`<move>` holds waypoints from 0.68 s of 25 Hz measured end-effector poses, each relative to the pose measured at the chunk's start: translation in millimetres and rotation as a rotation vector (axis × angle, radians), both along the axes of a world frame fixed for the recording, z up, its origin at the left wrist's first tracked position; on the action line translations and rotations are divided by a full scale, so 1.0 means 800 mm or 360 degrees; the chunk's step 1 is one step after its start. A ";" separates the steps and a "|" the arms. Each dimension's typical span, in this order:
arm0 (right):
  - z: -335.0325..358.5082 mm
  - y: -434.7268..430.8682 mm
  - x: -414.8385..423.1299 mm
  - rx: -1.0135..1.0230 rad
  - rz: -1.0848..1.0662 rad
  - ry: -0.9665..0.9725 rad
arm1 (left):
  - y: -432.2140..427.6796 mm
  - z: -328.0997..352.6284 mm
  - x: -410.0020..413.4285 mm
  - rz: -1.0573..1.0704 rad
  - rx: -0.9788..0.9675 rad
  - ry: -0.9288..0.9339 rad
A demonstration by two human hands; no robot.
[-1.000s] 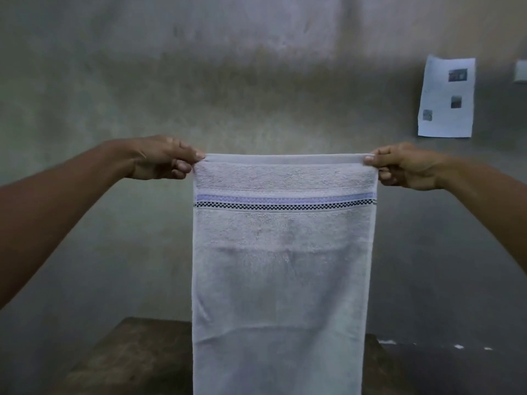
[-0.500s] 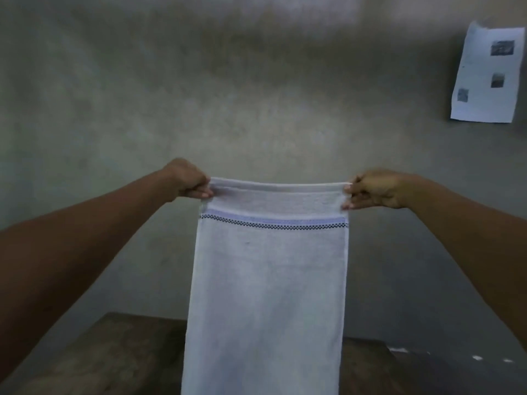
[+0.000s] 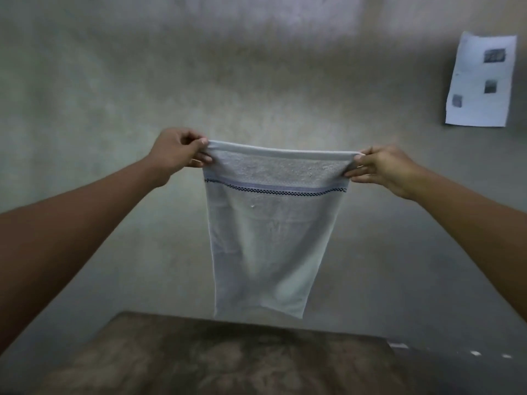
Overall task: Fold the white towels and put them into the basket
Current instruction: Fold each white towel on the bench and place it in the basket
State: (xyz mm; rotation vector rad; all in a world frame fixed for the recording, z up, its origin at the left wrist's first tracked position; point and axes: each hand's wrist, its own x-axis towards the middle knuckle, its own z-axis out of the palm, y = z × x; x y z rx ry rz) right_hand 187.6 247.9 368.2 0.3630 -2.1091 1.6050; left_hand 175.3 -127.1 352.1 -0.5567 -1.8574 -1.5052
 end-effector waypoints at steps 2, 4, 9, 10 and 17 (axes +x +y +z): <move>-0.015 0.008 0.020 0.0077 0.0107 -0.0185 | -0.014 -0.015 0.020 0.0045 -0.0238 -0.0149; -0.031 0.015 0.044 0.0229 0.0214 -0.0401 | -0.027 -0.031 0.040 0.0079 -0.0461 -0.0340; -0.093 0.021 0.078 0.0599 0.0376 -0.0955 | -0.037 -0.102 0.069 -0.0236 -0.0742 -0.1033; -0.112 0.022 0.079 0.0639 0.0408 -0.1063 | -0.036 -0.123 0.071 -0.0295 -0.0779 -0.1169; -0.320 0.025 0.041 0.0778 0.0407 -0.1435 | -0.027 -0.313 0.035 -0.0291 -0.1236 -0.1491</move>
